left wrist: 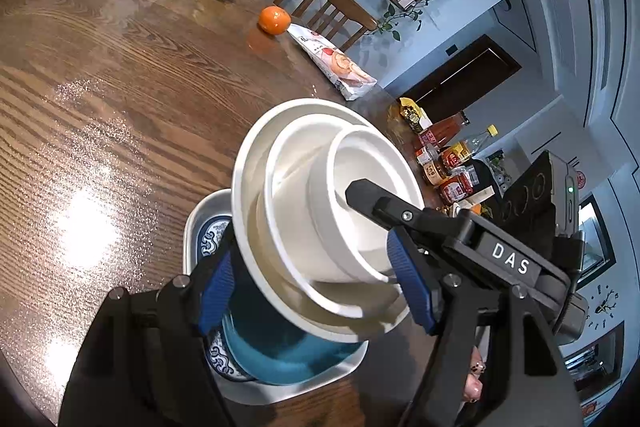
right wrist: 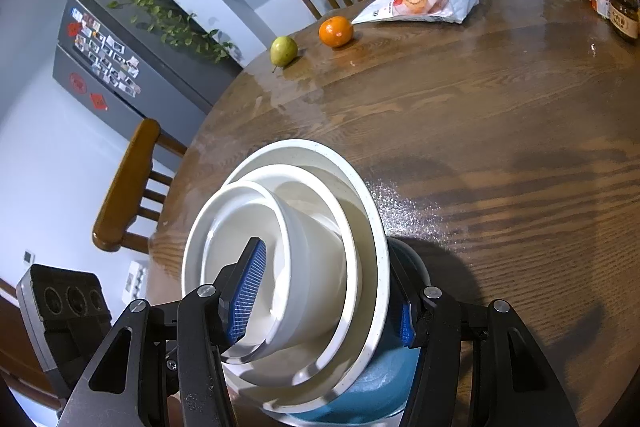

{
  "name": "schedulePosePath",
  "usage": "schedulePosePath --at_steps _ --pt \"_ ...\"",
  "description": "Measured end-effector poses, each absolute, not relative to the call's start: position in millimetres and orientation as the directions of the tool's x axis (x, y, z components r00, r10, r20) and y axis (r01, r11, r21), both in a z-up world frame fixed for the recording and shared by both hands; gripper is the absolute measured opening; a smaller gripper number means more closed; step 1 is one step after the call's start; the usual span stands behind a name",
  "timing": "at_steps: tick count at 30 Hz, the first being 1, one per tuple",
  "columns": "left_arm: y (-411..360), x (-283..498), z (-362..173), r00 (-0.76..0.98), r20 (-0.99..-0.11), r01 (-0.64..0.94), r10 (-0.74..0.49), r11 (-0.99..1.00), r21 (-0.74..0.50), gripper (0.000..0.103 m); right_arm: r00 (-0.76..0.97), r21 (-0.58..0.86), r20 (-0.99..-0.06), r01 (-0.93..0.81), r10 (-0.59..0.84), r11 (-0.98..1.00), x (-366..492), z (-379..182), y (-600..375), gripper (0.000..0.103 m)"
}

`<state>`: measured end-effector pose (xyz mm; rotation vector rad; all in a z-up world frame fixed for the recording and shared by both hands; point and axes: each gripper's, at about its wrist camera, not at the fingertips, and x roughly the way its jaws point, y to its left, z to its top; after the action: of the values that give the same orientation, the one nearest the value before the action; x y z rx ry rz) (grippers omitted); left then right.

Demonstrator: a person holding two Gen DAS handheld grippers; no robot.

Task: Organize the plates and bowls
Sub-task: 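Lower the bowl stack toward the teal plate with both tools, then set the bowl stack onto the teal plate and open both tools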

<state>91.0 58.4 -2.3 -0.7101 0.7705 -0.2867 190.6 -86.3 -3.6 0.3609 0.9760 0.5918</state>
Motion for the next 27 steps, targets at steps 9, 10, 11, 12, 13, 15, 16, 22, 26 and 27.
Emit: schedulePosePath --at_steps 9,10,11,12,13,15,16,22,26,27 --pt "56 87 -4 0.694 -0.536 -0.011 -0.48 0.738 -0.675 0.071 0.438 0.506 -0.675 -0.312 0.594 0.804 183 -4 -85 0.058" --pt "55 86 -4 0.695 -0.537 -0.01 -0.479 0.739 -0.673 0.071 0.435 0.507 -0.676 -0.311 0.595 0.804 183 -5 -85 0.058" --pt "55 86 -5 0.695 -0.536 -0.009 -0.48 0.74 -0.673 0.071 0.434 0.507 -0.676 -0.311 0.595 0.804 182 -5 -85 0.058" --pt "55 85 -5 0.694 -0.535 -0.007 -0.481 0.739 -0.673 0.071 0.435 0.505 -0.677 -0.312 0.593 0.805 181 -5 -85 0.058" --pt "55 85 -6 0.694 -0.534 -0.005 -0.482 0.739 -0.673 0.071 0.434 0.504 -0.678 -0.312 0.593 0.805 181 -5 -85 0.058" --pt "54 84 -7 0.69 -0.538 0.001 -0.484 0.744 -0.668 0.071 0.43 0.503 -0.681 -0.313 0.593 0.805 180 -6 -85 0.059" --pt "54 84 -8 0.689 -0.54 0.003 -0.483 0.747 -0.664 0.071 0.428 0.503 -0.683 -0.313 0.592 0.806 180 -7 -85 0.058" --pt "54 83 -10 0.683 -0.538 0.009 -0.493 0.743 -0.67 0.071 0.432 0.499 -0.682 -0.313 0.589 0.808 177 -9 -85 0.058" --pt "52 82 -11 0.685 -0.536 0.016 -0.493 0.747 -0.665 0.071 0.436 0.5 -0.679 -0.316 0.591 0.807 175 -10 -87 0.059" --pt "51 81 -11 0.686 -0.537 0.017 -0.492 0.748 -0.663 0.071 0.432 0.501 -0.68 -0.315 0.592 0.806 175 -11 -87 0.058"
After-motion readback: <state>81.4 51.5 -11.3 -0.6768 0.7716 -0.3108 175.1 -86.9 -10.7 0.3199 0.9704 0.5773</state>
